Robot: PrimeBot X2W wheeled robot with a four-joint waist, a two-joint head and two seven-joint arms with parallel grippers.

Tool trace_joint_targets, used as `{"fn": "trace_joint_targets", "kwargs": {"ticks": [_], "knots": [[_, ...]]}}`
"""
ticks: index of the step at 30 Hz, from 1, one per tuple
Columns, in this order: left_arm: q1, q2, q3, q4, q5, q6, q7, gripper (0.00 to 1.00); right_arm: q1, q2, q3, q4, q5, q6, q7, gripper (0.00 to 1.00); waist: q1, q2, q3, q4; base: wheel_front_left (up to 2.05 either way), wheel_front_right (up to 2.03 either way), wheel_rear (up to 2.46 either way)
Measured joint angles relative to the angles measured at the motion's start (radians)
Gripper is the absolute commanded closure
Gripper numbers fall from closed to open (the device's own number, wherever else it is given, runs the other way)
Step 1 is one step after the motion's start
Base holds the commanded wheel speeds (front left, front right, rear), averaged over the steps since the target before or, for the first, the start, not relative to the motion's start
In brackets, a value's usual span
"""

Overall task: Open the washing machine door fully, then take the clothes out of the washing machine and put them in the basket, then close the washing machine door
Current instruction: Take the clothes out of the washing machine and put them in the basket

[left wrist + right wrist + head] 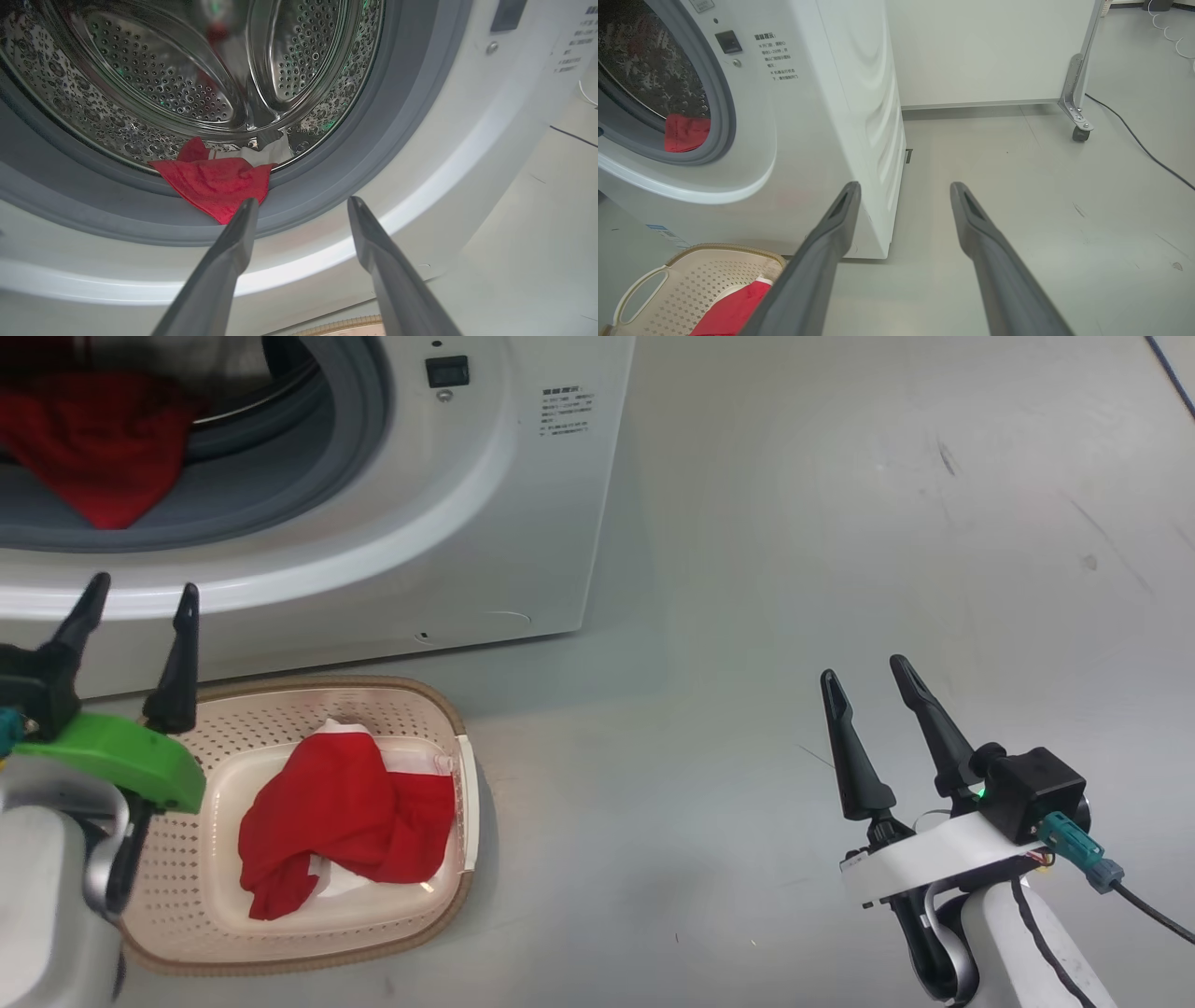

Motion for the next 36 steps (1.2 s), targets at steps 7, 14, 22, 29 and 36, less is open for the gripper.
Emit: {"fn": "trace_joint_targets", "kwargs": {"ticks": [7, 14, 22, 29, 36], "knots": [[-0.129, 0.06, 0.016, 0.043, 0.012, 0.006, 0.103, 0.0, -0.015, 0.001, 0.017, -0.003, 0.024, 0.0, 0.0, 0.0, 0.0, 0.0, 0.05, -0.054, 0.0, 0.0, 0.0], [-0.25, 0.112, 0.011, 0.094, 0.046, 0.015, 0.216, 0.0, -0.046, 0.001, 0.037, -0.018, 0.072, 0.0, 0.0, 0.0, 0.0, 0.0, 0.1, -0.103, 0.0, 0.0, 0.0], [-0.386, 0.18, 0.01, 0.177, 0.085, 0.033, 0.338, 0.0, -0.075, 0.002, 0.075, -0.027, 0.118, -0.001, 0.0, 0.0, 0.0, 0.0, 0.16, -0.159, 0.0, 0.0, 0.0], [-0.445, 0.211, -0.001, 0.238, 0.117, 0.035, 0.399, 0.0, -0.089, 0.002, 0.092, -0.032, 0.136, -0.011, 0.0, 0.0, 0.0, 0.0, 0.194, -0.201, 0.0, 0.0, 0.0], [-0.491, 0.225, -0.013, 0.286, 0.136, 0.04, 0.434, 0.0, -0.098, 0.002, 0.092, -0.034, 0.141, -0.025, 0.0, 0.0, 0.0, 0.0, 0.219, -0.227, 0.0, 0.0, 0.0]]}}
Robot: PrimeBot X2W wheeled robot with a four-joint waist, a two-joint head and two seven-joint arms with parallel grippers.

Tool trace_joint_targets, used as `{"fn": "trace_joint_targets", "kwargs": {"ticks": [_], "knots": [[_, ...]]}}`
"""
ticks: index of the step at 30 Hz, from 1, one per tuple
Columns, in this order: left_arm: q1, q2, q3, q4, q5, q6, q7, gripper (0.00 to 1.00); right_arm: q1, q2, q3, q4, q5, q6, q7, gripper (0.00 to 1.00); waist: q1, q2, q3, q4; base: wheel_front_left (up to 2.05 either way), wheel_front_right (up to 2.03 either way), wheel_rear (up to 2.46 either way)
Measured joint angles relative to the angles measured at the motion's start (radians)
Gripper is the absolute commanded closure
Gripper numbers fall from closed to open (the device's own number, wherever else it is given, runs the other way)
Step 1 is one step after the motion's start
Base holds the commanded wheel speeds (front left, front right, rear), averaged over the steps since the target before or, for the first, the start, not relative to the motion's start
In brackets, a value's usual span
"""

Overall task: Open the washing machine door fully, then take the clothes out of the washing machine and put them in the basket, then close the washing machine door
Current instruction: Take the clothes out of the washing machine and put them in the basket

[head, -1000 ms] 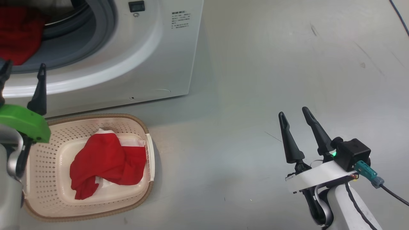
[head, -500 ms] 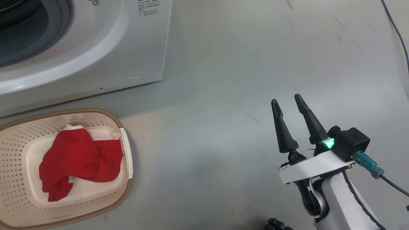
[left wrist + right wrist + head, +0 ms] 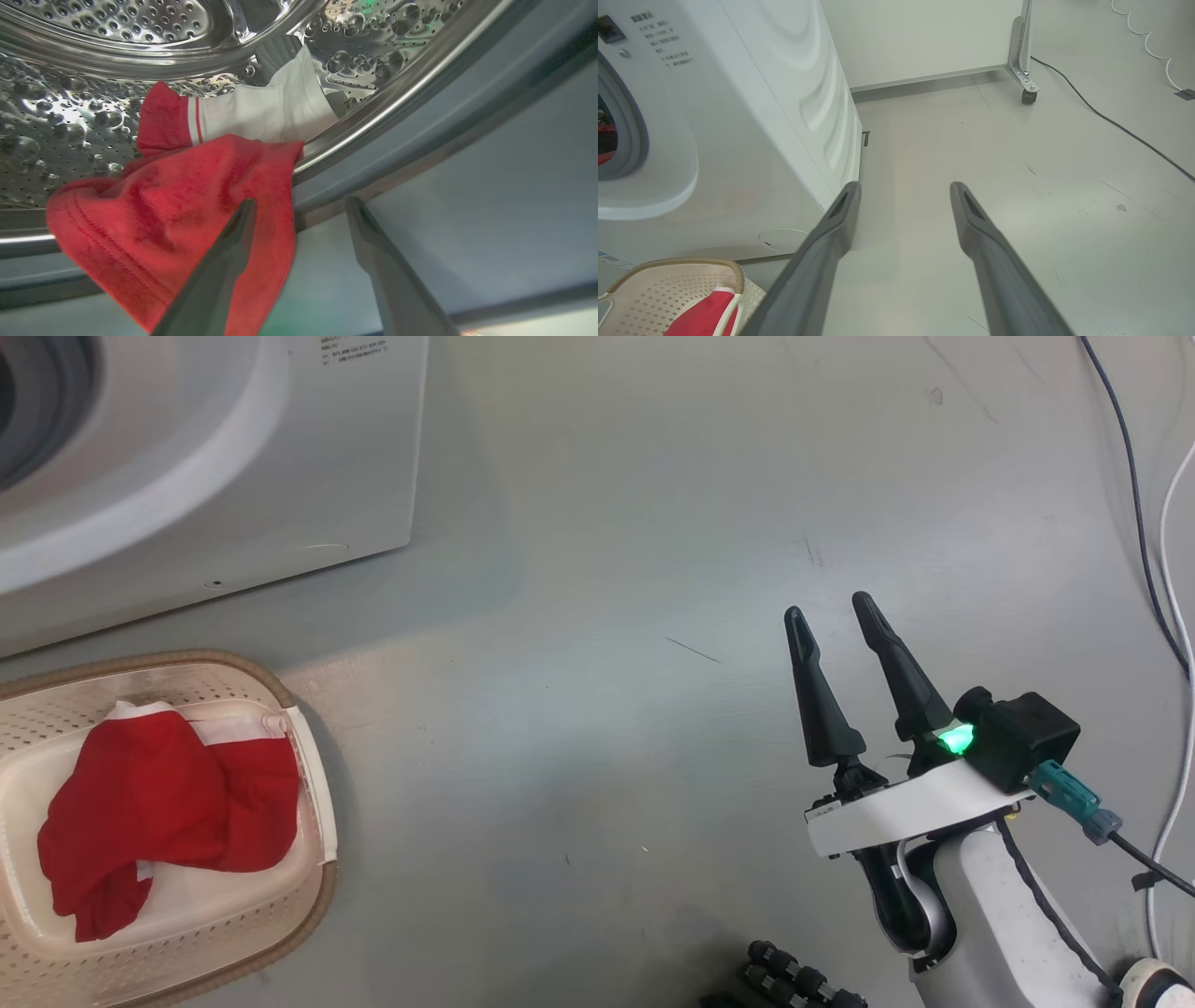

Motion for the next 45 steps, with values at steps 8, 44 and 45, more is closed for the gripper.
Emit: {"fn": "trace_joint_targets", "kwargs": {"ticks": [8, 44, 45], "knots": [[-0.051, 0.012, -0.009, 0.056, 0.019, 0.009, 0.025, 0.0, -0.006, 0.001, 0.007, -0.002, 0.003, -0.008, 0.0, 0.0, 0.0, 0.0, 0.015, -0.012, 0.0, 0.0, 0.0], [-0.151, -0.034, -0.023, 0.194, 0.025, 0.01, -0.025, 1.0, -0.04, 0.002, 0.01, -0.002, 0.0, -0.02, 0.0, 0.0, 0.0, 0.0, 0.035, 0.007, 0.0, 0.0, 0.0], [-0.151, -0.037, -0.023, 0.201, 0.025, 0.011, -0.029, 1.0, -0.04, 0.002, 0.009, -0.001, 0.0, -0.02, 0.0, 0.0, 0.0, 0.0, 0.031, 0.009, 0.0, 0.0, 0.0]]}}
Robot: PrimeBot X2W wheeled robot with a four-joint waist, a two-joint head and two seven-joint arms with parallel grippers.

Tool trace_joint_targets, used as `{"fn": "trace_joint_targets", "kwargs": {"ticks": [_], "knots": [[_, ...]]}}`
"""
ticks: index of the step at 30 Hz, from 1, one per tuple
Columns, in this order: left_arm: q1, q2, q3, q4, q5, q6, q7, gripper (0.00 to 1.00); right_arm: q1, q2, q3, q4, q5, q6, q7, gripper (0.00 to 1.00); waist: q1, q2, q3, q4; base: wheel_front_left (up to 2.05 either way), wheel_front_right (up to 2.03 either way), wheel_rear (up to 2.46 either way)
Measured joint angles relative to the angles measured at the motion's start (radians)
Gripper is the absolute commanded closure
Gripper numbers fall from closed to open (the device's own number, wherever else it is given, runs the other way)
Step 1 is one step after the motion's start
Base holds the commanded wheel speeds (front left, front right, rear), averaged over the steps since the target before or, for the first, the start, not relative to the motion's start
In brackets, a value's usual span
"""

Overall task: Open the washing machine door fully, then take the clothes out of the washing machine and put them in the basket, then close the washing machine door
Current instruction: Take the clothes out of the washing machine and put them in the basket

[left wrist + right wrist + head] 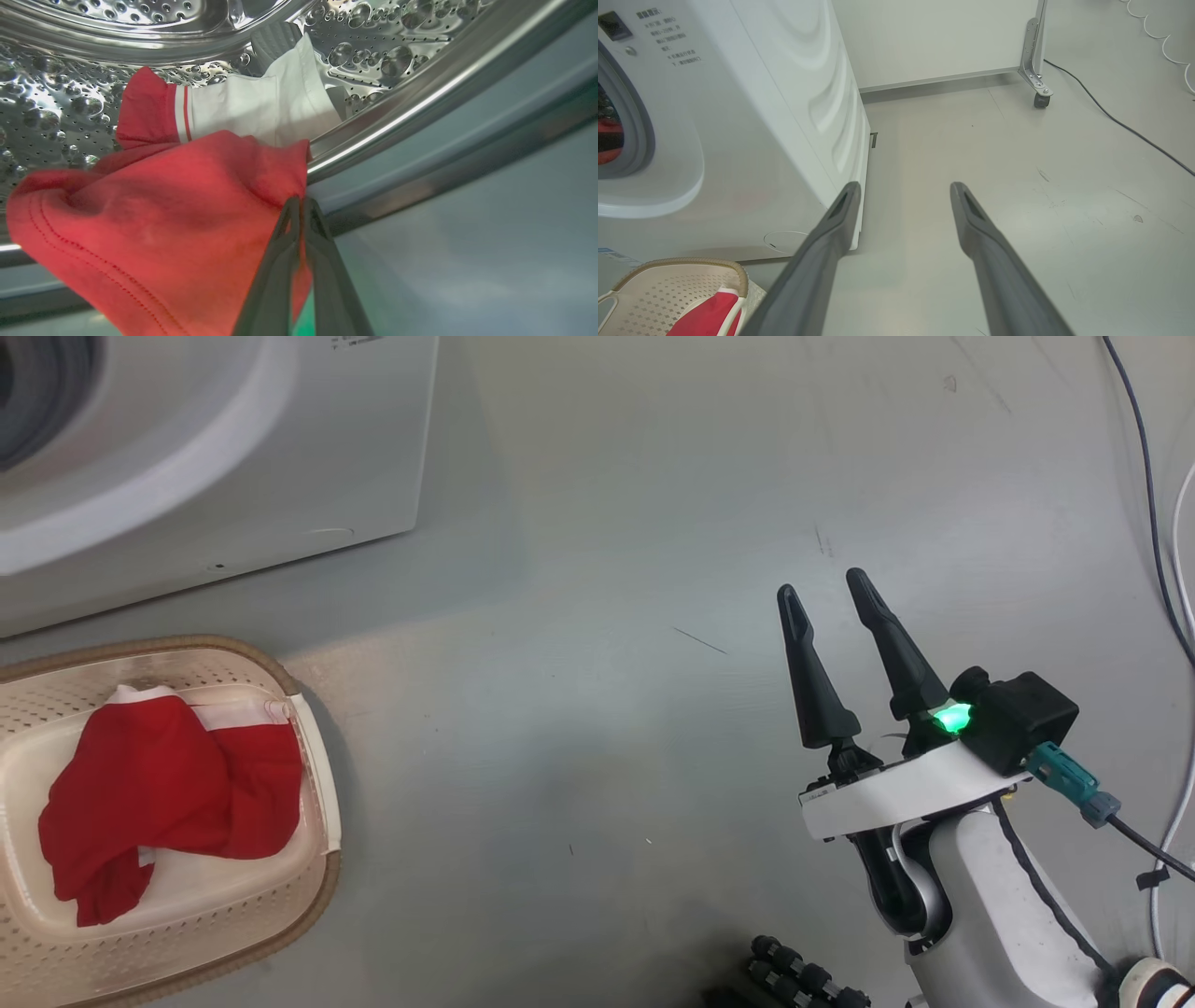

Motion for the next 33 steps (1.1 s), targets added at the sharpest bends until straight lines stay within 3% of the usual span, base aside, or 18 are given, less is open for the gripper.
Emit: {"fn": "trace_joint_targets", "kwargs": {"ticks": [4, 17, 33], "knots": [[-0.001, -0.005, 0.004, 0.033, 0.0, 0.019, -0.021, 1.0, 0.0, 0.0, -0.005, 0.009, -0.008, 0.0, 0.0, 0.0, 0.0, 0.0, -0.015, 0.008, 0.0, 0.0, 0.0], [0.001, -0.038, 0.002, 0.087, -0.003, 0.019, -0.127, 1.0, 0.0, 0.0, -0.018, 0.039, -0.034, 0.001, 0.0, 0.0, 0.0, 0.0, -0.092, 0.04, 0.0, 0.0, 0.0], [0.053, -0.122, -0.038, 0.12, -0.026, -0.02, -0.277, 1.0, 0.021, -0.001, -0.065, 0.063, -0.062, 0.002, 0.0, 0.0, 0.0, 0.0, -0.216, 0.093, 0.0, 0.0, 0.0]]}}
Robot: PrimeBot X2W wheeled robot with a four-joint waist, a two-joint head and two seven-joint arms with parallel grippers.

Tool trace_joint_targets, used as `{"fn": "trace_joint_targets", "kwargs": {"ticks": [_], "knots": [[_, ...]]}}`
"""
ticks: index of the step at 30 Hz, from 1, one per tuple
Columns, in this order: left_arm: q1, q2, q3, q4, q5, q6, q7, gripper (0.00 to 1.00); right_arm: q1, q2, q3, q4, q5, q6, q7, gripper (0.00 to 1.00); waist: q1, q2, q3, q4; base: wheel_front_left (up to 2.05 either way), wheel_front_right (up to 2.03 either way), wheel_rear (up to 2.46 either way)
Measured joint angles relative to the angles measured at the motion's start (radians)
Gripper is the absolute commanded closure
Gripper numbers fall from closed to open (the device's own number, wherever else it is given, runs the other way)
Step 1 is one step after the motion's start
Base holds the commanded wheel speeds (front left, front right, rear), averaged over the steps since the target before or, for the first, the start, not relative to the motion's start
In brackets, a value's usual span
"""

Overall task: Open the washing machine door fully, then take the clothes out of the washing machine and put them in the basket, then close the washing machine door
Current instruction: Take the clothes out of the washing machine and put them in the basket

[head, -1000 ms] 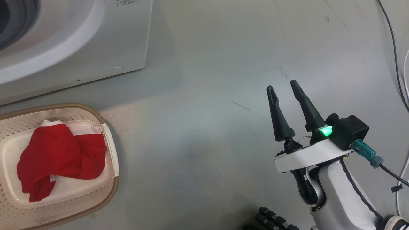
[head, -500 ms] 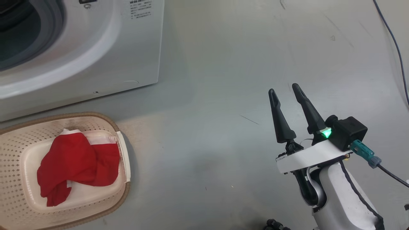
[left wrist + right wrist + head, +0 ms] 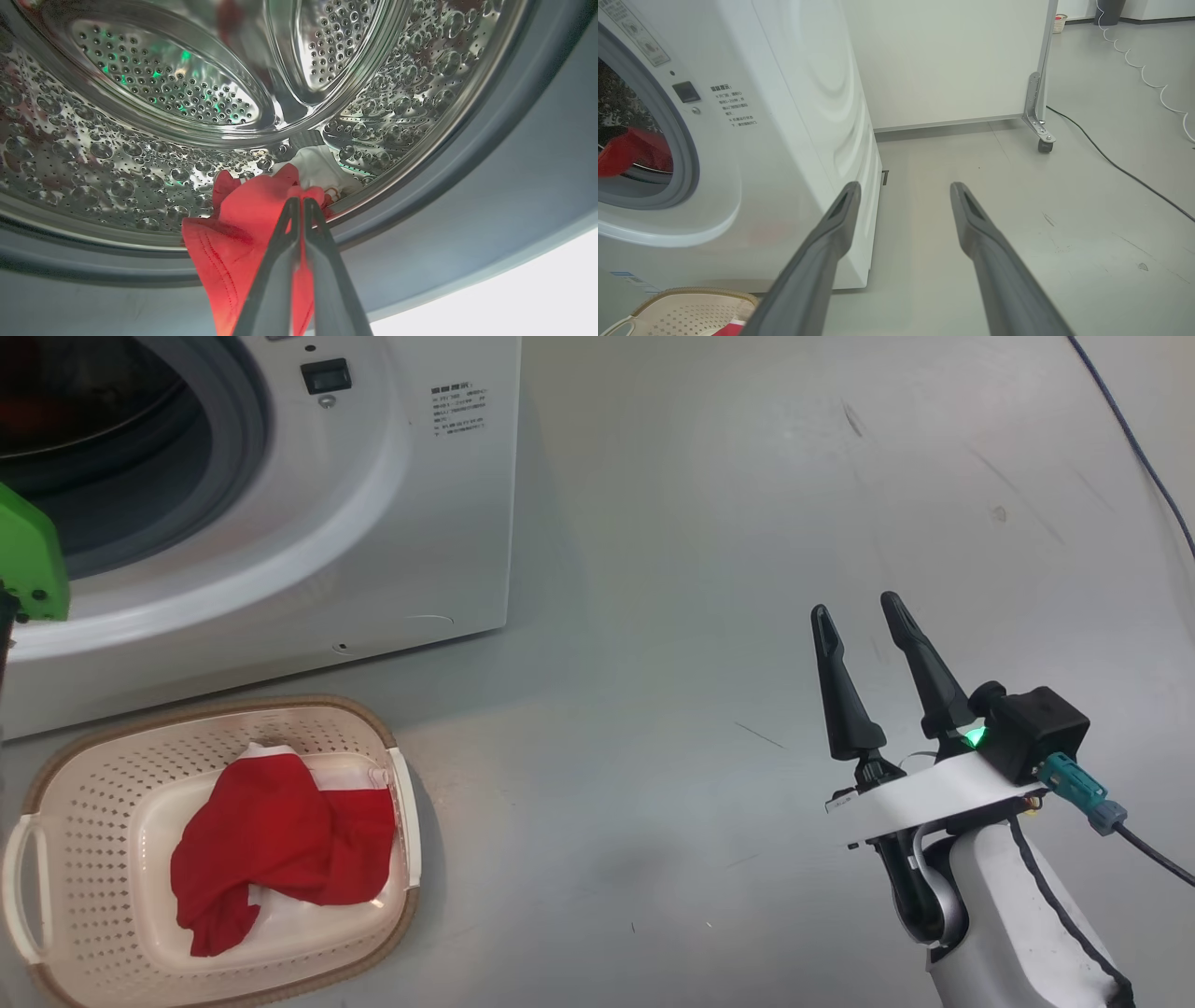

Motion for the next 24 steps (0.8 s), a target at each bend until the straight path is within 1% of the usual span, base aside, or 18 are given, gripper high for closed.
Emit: {"fn": "trace_joint_targets", "kwargs": {"ticks": [10, 11, 18, 24], "knots": [[0.087, -0.065, -0.018, 0.005, -0.023, -0.017, -0.121, 1.0, 0.043, 0.0, -0.038, 0.012, -0.017, 0.002, 0.0, 0.0, 0.0, 0.0, -0.075, 0.046, 0.0, 0.0, 0.0], [0.087, -0.065, -0.018, 0.005, -0.023, -0.017, -0.121, 1.0, 0.043, 0.0, -0.038, 0.012, -0.017, 0.002, 0.0, 0.0, 0.0, 0.0, -0.075, 0.046, 0.0, 0.0, 0.0], [0.166, -0.111, -0.029, 0.005, -0.039, -0.021, -0.198, 1.0, 0.065, -0.001, -0.058, 0.022, -0.025, 0.009, 0.0, 0.0, 0.0, 0.0, -0.13, 0.087, 0.0, 0.0, 0.0], [0.228, -0.135, -0.054, -0.013, -0.045, -0.027, -0.222, 1.0, 0.095, -0.006, -0.072, 0.028, -0.031, 0.012, 0.0, 0.0, 0.0, 0.0, -0.18, 0.122, 0.0, 0.0, 0.0]]}}
